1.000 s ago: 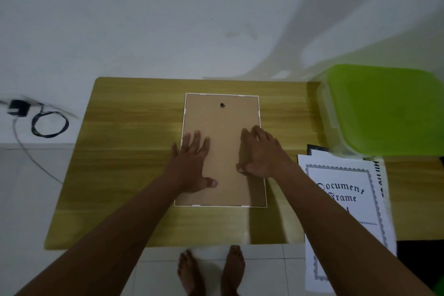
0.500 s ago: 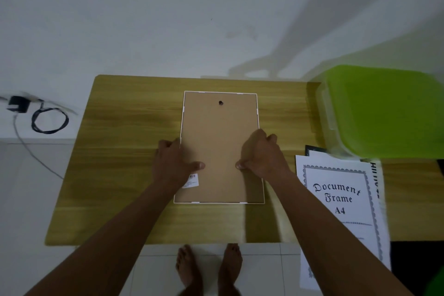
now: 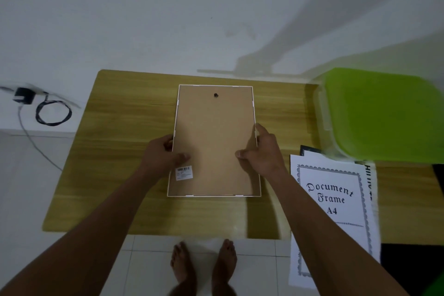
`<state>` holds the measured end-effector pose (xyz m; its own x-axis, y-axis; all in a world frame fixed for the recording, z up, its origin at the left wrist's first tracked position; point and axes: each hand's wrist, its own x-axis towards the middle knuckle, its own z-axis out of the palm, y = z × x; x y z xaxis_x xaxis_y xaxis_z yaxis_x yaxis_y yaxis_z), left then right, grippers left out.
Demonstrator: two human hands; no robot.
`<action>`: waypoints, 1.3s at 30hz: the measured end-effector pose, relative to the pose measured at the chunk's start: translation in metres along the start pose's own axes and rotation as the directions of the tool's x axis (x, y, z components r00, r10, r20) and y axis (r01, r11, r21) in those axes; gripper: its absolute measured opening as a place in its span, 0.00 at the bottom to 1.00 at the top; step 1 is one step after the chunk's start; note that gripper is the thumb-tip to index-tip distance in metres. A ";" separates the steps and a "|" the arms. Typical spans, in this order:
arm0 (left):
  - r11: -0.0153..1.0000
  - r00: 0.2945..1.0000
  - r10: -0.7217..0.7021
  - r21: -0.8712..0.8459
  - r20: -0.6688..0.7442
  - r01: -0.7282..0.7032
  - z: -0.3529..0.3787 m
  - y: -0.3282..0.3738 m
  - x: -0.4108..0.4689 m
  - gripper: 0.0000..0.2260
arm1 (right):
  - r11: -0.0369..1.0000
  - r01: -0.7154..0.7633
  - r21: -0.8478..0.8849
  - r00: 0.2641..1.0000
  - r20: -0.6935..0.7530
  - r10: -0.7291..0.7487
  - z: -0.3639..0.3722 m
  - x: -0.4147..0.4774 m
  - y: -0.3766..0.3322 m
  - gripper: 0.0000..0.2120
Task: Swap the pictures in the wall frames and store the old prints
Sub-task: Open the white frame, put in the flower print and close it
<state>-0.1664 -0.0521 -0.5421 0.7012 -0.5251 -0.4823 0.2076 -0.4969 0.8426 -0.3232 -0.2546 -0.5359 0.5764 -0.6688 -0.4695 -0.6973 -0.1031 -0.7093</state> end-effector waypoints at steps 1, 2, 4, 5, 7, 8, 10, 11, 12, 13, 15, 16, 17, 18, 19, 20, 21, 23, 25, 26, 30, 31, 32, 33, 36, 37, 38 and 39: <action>0.999 1.000 -0.011 -0.033 0.018 0.012 0.001 0.003 -0.003 0.21 | 1.000 -0.001 0.018 1.000 0.008 0.001 0.000 0.005 0.005 0.49; 0.998 0.999 -0.013 -0.066 0.043 0.016 0.002 0.006 -0.006 0.22 | 1.000 0.007 0.029 1.000 0.011 -0.008 0.000 0.009 0.010 0.50; 0.993 0.995 -0.006 -0.120 0.097 0.018 0.002 0.010 -0.010 0.26 | 0.999 0.015 0.045 1.000 0.012 -0.016 -0.009 0.002 -0.001 0.48; 0.990 0.994 -0.005 -0.137 0.112 0.020 0.002 0.012 -0.011 0.29 | 0.998 0.026 0.056 1.000 0.013 -0.027 -0.015 -0.005 -0.008 0.43; 0.988 0.995 0.018 -0.153 0.103 -0.002 0.002 0.020 -0.016 0.31 | 0.998 0.026 0.053 0.999 0.037 -0.028 -0.023 -0.012 -0.016 0.34; 0.988 0.995 0.043 -0.150 0.089 -0.030 0.002 0.026 -0.021 0.31 | 0.997 0.035 0.062 0.998 0.046 -0.037 -0.025 -0.014 -0.017 0.35; 0.985 0.991 0.115 -0.135 0.070 -0.105 0.001 0.040 -0.033 0.32 | 0.996 0.055 0.076 0.997 0.046 -0.059 -0.025 -0.022 -0.027 0.38; 0.982 0.985 0.163 -0.111 0.065 -0.155 0.000 0.048 -0.038 0.32 | 0.994 0.072 0.080 0.996 0.043 -0.076 -0.023 -0.025 -0.035 0.36; 0.975 0.975 0.216 -0.072 0.060 -0.211 -0.001 0.055 -0.043 0.31 | 0.991 0.097 0.089 0.994 0.041 -0.101 -0.022 -0.030 -0.045 0.33; 0.965 0.964 0.261 -0.013 0.055 -0.261 -0.001 0.062 -0.048 0.29 | 0.986 0.130 0.107 0.991 0.025 -0.133 -0.022 -0.035 -0.057 0.29; 0.926 0.933 0.357 0.114 0.048 -0.360 0.001 0.075 -0.058 0.28 | 0.971 0.192 0.145 0.981 -0.008 -0.193 -0.022 -0.047 -0.086 0.27; 0.900 0.915 0.400 0.169 0.042 -0.401 0.002 0.080 -0.064 0.28 | 0.965 0.210 0.161 0.978 -0.016 -0.210 -0.023 -0.052 -0.101 0.28; 0.875 0.900 0.435 0.223 0.030 -0.431 0.004 0.085 -0.071 0.29 | 0.959 0.224 0.175 0.974 -0.017 -0.225 -0.023 -0.058 -0.115 0.30; 0.851 0.885 0.465 0.271 0.014 -0.451 0.006 0.089 -0.080 0.30 | 0.956 0.227 0.185 0.974 -0.019 -0.228 -0.024 -0.065 -0.129 0.34; 0.832 0.875 0.485 0.307 0.001 -0.462 0.008 0.093 -0.088 0.31 | 0.959 0.222 0.178 0.975 -0.023 -0.222 -0.023 -0.072 -0.140 0.39; 0.815 0.862 0.508 0.327 -0.002 -0.479 0.008 0.098 -0.097 0.31 | 0.960 0.226 0.166 0.974 -0.040 -0.222 -0.024 -0.080 -0.150 0.43; 0.794 0.846 0.533 0.343 0.003 -0.502 0.008 0.102 -0.105 0.32 | 0.960 0.228 0.160 0.973 -0.072 -0.219 -0.024 -0.089 -0.157 0.44; 0.736 0.804 0.594 0.384 0.029 -0.558 0.011 0.108 -0.121 0.31 | 0.959 0.230 0.168 0.966 -0.154 -0.205 -0.026 -0.102 -0.162 0.40; 0.674 0.759 0.648 0.414 0.067 -0.612 0.015 0.113 -0.136 0.29 | 0.952 0.233 0.201 0.954 -0.236 -0.183 -0.030 -0.112 -0.162 0.29; 0.653 0.746 0.661 0.425 0.086 -0.627 0.018 0.113 -0.143 0.29 | 0.948 0.238 0.213 0.944 -0.279 -0.174 -0.033 -0.117 -0.162 0.23; 0.673 0.787 0.591 0.428 0.179 -0.603 0.026 0.110 -0.159 0.31 | 0.936 0.240 0.256 0.902 -0.415 -0.118 -0.047 -0.137 -0.157 0.16; 0.704 0.803 0.560 0.392 0.207 -0.592 0.025 0.109 -0.162 0.32 | 0.926 0.248 0.286 0.891 -0.441 -0.103 -0.053 -0.142 -0.154 0.17; 0.727 0.807 0.552 0.353 0.209 -0.589 0.023 0.110 -0.164 0.32 | 0.912 0.263 0.313 0.880 -0.466 -0.094 -0.058 -0.147 -0.150 0.20; 0.738 0.805 0.566 0.325 0.181 -0.592 0.019 0.111 -0.165 0.30 | 0.898 0.283 0.336 0.872 -0.481 -0.095 -0.063 -0.153 -0.147 0.22; 0.732 0.775 0.632 0.330 -0.002 -0.596 -0.001 0.123 -0.157 0.25 | 0.858 0.348 0.378 0.875 -0.460 -0.152 -0.078 -0.172 -0.137 0.25; 0.739 0.781 0.623 0.358 -0.038 -0.571 -0.010 0.130 -0.154 0.26 | 0.843 0.366 0.395 0.875 -0.453 -0.168 -0.084 -0.180 -0.135 0.25; 0.756 0.804 0.593 0.379 -0.051 -0.534 -0.018 0.139 -0.150 0.28 | 0.829 0.384 0.407 0.873 -0.452 -0.183 -0.090 -0.187 -0.133 0.25; 0.785 0.837 0.545 0.377 -0.043 -0.492 -0.025 0.148 -0.147 0.29 | 0.814 0.406 0.416 0.868 -0.454 -0.202 -0.097 -0.193 -0.131 0.26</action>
<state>-0.2219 -0.0310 -0.3400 0.7296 -0.6807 0.0663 -0.4394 -0.3923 0.8081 -0.3843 -0.1829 -0.3010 0.4477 -0.8938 -0.0259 -0.1560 -0.0495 -0.9865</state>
